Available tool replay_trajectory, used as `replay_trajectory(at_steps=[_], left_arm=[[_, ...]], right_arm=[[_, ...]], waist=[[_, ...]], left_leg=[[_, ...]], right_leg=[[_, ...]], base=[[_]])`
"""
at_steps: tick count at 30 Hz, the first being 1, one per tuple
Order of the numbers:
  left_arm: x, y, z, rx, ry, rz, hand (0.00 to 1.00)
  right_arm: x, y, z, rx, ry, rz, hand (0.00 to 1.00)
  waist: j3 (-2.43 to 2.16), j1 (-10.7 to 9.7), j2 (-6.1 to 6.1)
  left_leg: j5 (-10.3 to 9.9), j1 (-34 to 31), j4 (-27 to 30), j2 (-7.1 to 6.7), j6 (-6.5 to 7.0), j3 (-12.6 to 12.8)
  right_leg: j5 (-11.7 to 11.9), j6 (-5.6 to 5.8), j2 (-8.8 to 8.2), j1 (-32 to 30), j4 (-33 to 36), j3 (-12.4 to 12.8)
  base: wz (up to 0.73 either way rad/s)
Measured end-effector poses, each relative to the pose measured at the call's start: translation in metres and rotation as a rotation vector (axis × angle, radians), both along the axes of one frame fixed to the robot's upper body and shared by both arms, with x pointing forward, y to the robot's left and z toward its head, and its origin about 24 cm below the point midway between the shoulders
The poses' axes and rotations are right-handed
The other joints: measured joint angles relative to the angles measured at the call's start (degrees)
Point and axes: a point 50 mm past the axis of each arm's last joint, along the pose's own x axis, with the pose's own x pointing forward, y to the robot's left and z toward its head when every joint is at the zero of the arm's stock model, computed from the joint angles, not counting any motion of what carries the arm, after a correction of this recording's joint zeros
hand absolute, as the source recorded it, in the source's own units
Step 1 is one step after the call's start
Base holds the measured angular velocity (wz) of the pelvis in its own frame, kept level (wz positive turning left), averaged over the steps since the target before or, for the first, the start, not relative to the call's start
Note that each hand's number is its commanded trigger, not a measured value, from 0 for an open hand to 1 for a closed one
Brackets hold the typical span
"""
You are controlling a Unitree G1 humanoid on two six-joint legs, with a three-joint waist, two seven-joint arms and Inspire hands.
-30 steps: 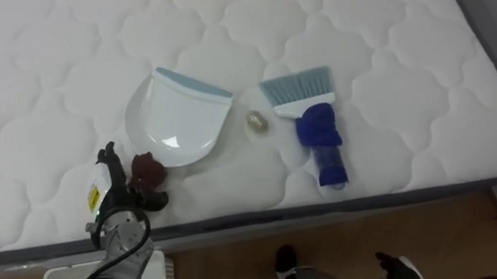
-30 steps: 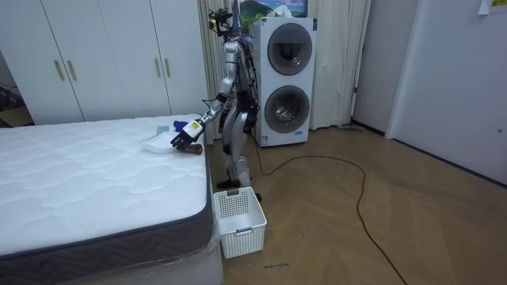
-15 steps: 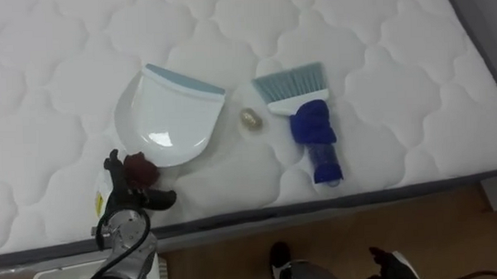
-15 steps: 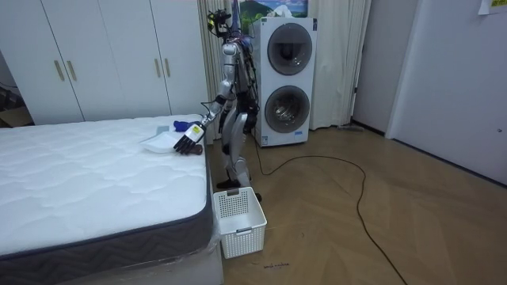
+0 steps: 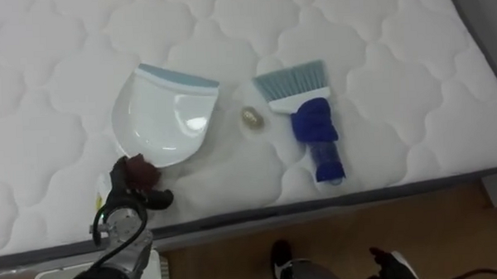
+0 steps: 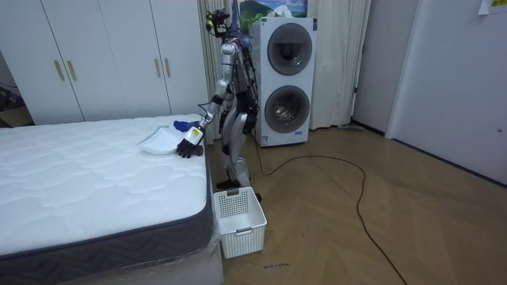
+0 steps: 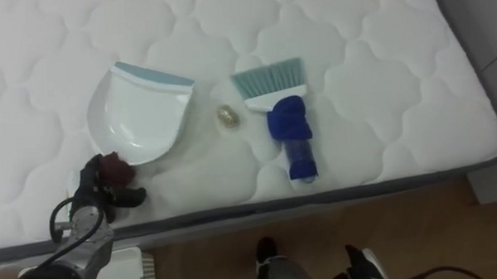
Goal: Clean bed
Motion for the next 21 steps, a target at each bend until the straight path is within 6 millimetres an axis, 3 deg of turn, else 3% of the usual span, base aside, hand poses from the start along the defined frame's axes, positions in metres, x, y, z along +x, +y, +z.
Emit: replay_trajectory(at_steps=[7,12,21], left_arm=[[0.0043,0.0132,0.0052,0.016,0.029,0.051,1.00],[0.0030,0.0137,0.0027,0.007,0.061,0.057,1.00],[0.0051,0.0103,0.0020,-0.021,0.089,0.058,1.00]], right_arm=[[0.0006,0.0000,0.0005,0.007,-0.005,-0.014,0.00],[0.0025,0.0010,0.0010,0.007,-0.010,-0.008,0.00],[0.0044,0.0017,0.0014,-0.010,0.013,0.014,0.00]], waist=[[0.25,-0.37,0.08],[0.24,-1.61,0.12],[0.22,-1.42,0.10]], left_leg=[[0.08,0.18,-1.00,-0.05,0.14,0.00],[0.18,0.31,-1.82,-0.11,0.33,0.70],[0.19,0.45,-2.16,-0.06,0.57,1.89]], right_leg=[[-0.19,0.09,-0.09,-0.09,-0.15,-0.12],[-0.72,0.37,-0.76,-0.09,-0.01,-0.87],[-1.09,0.85,-0.84,-0.10,0.05,-0.20]], base=[[0.00],[0.08],[0.00]])
